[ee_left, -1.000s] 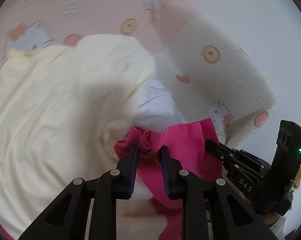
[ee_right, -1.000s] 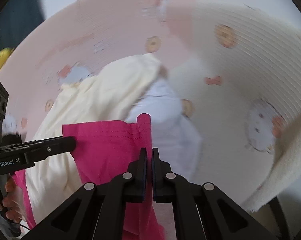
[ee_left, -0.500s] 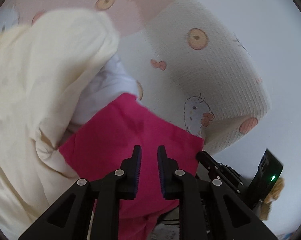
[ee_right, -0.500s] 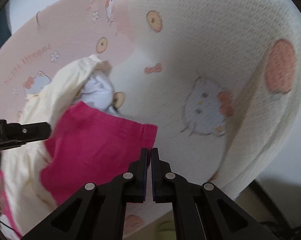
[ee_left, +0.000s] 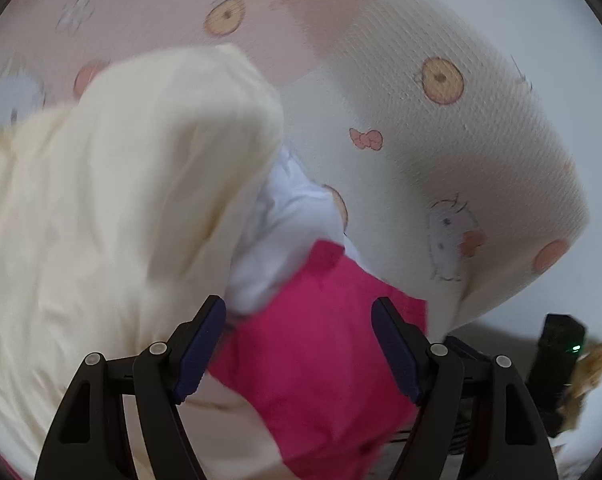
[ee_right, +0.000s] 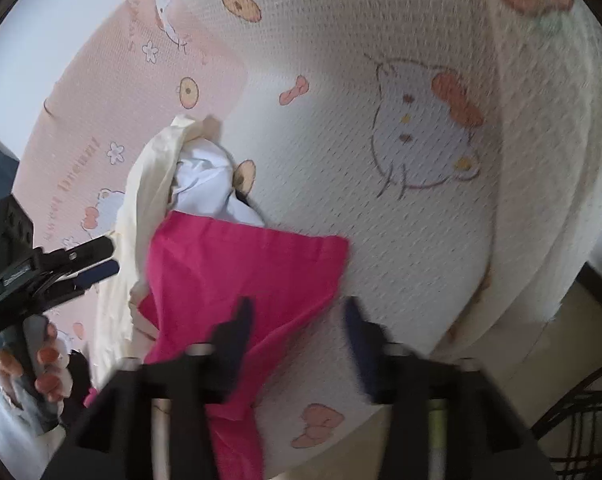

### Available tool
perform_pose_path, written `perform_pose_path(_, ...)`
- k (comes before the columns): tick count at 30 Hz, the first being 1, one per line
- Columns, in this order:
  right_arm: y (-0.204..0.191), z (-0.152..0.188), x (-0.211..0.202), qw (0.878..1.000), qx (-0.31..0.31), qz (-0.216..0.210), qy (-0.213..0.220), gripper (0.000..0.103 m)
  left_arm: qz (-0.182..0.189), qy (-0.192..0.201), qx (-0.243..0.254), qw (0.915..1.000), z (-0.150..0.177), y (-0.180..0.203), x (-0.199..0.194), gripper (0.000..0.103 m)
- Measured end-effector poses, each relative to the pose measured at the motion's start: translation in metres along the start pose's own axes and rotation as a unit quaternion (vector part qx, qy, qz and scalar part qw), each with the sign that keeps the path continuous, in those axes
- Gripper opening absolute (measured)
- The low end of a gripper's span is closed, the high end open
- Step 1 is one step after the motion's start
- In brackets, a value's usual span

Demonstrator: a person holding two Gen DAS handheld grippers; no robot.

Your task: Fold clothes

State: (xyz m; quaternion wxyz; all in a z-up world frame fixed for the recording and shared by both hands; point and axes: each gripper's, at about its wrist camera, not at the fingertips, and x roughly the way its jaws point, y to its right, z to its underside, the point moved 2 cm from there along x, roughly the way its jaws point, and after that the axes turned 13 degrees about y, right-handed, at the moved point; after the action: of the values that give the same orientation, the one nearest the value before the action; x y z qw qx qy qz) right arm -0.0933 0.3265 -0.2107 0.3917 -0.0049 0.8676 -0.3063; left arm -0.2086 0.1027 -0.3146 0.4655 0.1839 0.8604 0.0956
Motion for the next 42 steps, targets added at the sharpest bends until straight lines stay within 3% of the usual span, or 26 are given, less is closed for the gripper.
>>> perform_pose_path(4, 0.010, 0.003, 0.011, 0.997, 0.061, -0.032, -0.024, 0.054, 0.002, -0.013, 0.033, 0.9994, 0.001, 0.006, 0.015, 0.074)
perform_pose_path(10, 0.026, 0.004, 0.039, 0.983, 0.152, -0.082, -0.057, 0.054, -0.006, -0.045, 0.101, 0.9939, 0.021, 0.017, 0.042, 0.074)
perform_pose_path(13, 0.027, 0.004, 0.050, 0.979, 0.164, -0.098, -0.066, 0.054, -0.012, -0.056, 0.114, 0.9919, 0.025, 0.017, 0.051, 0.074)
perform_pose_path(16, 0.020, -0.001, 0.055, 0.983, 0.146, -0.098, -0.056, 0.054, -0.023, -0.053, 0.136, 0.9890, 0.026, 0.019, 0.055, 0.074)
perform_pose_path(18, 0.016, -0.004, 0.057, 0.986, 0.134, -0.094, -0.037, 0.054, -0.029, -0.041, 0.137, 0.9893, 0.023, 0.018, 0.054, 0.066)
perform_pose_path(19, 0.014, -0.006, 0.059, 0.987, 0.129, -0.092, -0.027, 0.054, -0.032, -0.037, 0.138, 0.9893, 0.022, 0.017, 0.053, 0.055)
perform_pose_path(21, 0.003, -0.006, 0.062, 0.993, 0.091, -0.074, -0.024, 0.050, -0.033, -0.034, 0.138, 0.9894, 0.021, 0.015, 0.050, 0.051)
perform_pose_path(23, -0.011, -0.006, 0.064, 0.998, 0.031, -0.043, -0.026, 0.033, -0.031, -0.032, 0.140, 0.9892, 0.022, 0.014, 0.047, 0.045)
perform_pose_path(25, -0.029, 0.001, 0.062, 0.998, -0.061, 0.005, -0.022, 0.007, -0.040, -0.018, 0.161, 0.9861, 0.024, 0.016, 0.040, 0.034)
perform_pose_path(27, -0.045, 0.010, 0.059, 0.989, -0.141, 0.038, -0.010, 0.004, -0.052, -0.001, 0.182, 0.9820, 0.025, 0.019, 0.033, 0.025)
perform_pose_path(32, -0.065, 0.018, 0.032, 0.962, -0.248, 0.097, 0.054, 0.000, -0.057, 0.007, 0.168, 0.9841, 0.019, 0.020, 0.022, 0.013)
perform_pose_path(38, -0.061, 0.004, 0.012, 0.940, -0.282, 0.156, 0.108, 0.000, -0.031, 0.017, 0.183, 0.9825, 0.011, 0.039, 0.008, 0.007)
perform_pose_path(42, -0.042, -0.006, 0.008, 0.939, -0.268, 0.185, 0.113, 0.000, -0.021, 0.034, 0.239, 0.9702, 0.008, 0.069, 0.003, 0.007)
